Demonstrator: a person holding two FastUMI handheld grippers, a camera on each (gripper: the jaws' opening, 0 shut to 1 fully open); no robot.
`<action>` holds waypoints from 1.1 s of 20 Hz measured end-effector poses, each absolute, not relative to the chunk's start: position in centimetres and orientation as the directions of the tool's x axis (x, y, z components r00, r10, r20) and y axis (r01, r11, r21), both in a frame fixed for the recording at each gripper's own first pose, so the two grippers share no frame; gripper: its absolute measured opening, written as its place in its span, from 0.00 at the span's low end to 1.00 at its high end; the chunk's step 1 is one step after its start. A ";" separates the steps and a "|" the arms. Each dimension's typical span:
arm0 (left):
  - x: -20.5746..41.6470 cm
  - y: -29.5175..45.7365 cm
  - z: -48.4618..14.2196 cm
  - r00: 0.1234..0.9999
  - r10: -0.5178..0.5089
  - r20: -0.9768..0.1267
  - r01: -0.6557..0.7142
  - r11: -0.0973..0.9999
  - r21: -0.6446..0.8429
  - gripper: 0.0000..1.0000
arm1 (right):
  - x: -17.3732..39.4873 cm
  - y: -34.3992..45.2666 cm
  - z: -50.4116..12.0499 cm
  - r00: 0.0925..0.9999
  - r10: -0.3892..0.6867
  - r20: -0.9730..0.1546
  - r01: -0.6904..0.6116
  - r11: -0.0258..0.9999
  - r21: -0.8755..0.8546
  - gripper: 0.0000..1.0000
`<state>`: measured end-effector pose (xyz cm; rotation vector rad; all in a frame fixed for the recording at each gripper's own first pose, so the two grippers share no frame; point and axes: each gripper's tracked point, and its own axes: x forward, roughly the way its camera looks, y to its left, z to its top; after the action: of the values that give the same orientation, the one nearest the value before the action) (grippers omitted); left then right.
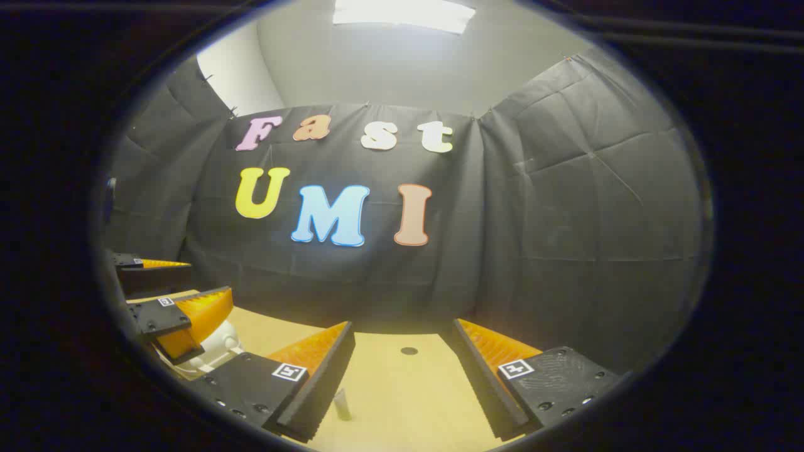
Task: First open the suitcase, pack the skin care products into it, and then close the suitcase.
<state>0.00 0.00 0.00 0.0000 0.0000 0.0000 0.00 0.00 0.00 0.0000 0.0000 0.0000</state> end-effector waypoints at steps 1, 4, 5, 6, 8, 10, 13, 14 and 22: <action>0.0 0.0 0.0 1.000 0.000 0.000 0.000 1.000 0.000 0.94 | 0.0 0.0 0.0 1.000 0.000 0.000 0.000 1.000 0.000 0.94; 0.0 0.0 0.0 1.000 0.000 0.000 0.000 1.000 0.000 0.95 | 0.0 0.0 0.0 1.000 0.000 0.000 0.000 1.000 0.000 0.94; 0.0 0.0 0.0 1.000 0.000 0.000 0.000 1.000 0.000 0.95 | 0.0 0.0 0.0 1.000 0.000 0.000 0.000 1.000 0.000 0.94; 0.0 0.0 0.0 1.000 0.000 0.000 0.000 1.000 0.000 0.95 | 0.0 0.0 0.0 1.000 0.000 0.000 0.000 1.000 0.000 0.94; 0.0 0.0 0.0 1.000 0.000 0.000 0.000 1.000 0.000 0.95 | 0.0 0.0 0.0 1.000 0.000 0.000 0.000 1.000 0.000 0.94; 0.0 0.0 0.0 1.000 0.000 0.000 0.000 1.000 0.000 0.95 | 0.0 0.0 0.0 1.000 0.000 0.000 0.000 1.000 0.000 0.94; 0.0 0.0 0.0 1.000 0.000 0.000 0.000 1.000 0.000 0.95 | 0.0 0.0 0.0 1.000 0.000 0.000 0.000 1.000 0.000 0.94; 0.0 0.0 0.0 1.000 0.000 0.000 0.000 1.000 0.000 0.95 | 0.0 0.0 0.0 1.000 0.000 0.000 0.000 1.000 0.000 0.94; 0.6 1.1 -3.2 0.979 0.002 -0.205 -0.032 0.989 -0.144 0.95 | 0.5 0.7 0.0 1.000 0.010 0.009 -0.010 0.997 0.071 0.94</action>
<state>0.61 1.11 -3.17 -0.1471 0.2061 0.0174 0.53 0.74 -0.01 0.0708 -0.0089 0.0100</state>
